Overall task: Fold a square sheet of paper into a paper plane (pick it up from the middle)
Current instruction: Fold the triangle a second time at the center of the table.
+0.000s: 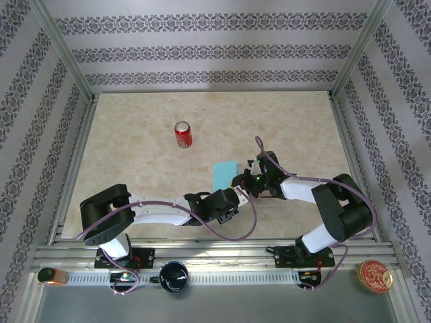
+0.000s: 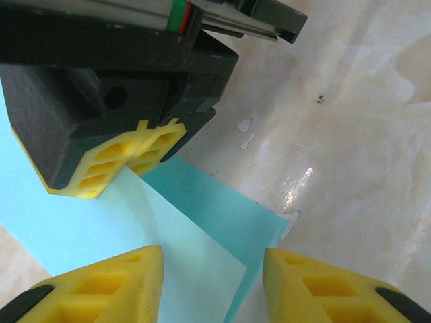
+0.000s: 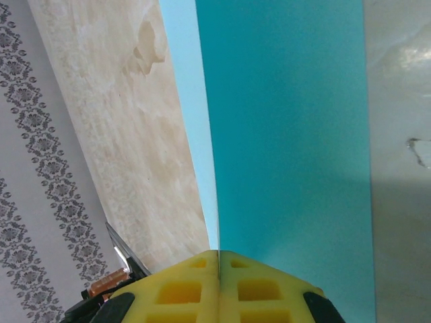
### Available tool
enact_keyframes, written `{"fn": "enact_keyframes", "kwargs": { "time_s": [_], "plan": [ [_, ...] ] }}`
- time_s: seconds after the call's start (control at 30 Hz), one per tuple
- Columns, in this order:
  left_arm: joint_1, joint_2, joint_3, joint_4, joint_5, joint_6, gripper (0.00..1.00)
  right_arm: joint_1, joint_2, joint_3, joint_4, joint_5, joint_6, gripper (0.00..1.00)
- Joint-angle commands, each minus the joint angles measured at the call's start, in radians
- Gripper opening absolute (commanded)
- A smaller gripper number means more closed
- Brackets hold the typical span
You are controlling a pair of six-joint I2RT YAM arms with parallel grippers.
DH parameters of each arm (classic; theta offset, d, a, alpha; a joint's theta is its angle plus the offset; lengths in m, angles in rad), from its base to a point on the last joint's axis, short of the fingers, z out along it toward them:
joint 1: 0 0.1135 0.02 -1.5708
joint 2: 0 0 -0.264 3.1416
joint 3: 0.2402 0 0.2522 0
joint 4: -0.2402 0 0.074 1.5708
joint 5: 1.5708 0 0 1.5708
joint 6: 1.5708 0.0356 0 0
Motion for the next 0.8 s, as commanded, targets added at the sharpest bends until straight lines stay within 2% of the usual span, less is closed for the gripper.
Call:
{"fn": "enact_keyframes", "kwargs": {
  "time_s": [0.0,0.13,0.37,0.77],
  "plan": [
    [-0.012,0.011,0.027,0.011,-0.02,0.007,0.42,0.013,-0.013,0.016,-0.019,0.021,-0.016,0.0],
    [-0.012,0.01,0.027,0.011,-0.02,0.011,0.36,0.013,-0.02,0.025,-0.036,0.021,-0.022,0.0],
    [-0.012,0.002,0.027,0.007,-0.026,0.021,0.15,0.014,-0.022,0.026,-0.038,0.028,-0.02,0.0],
    [-0.011,-0.018,0.02,0.021,-0.02,0.013,0.06,0.019,-0.049,0.023,-0.05,0.032,-0.015,0.02]
  ]
}}
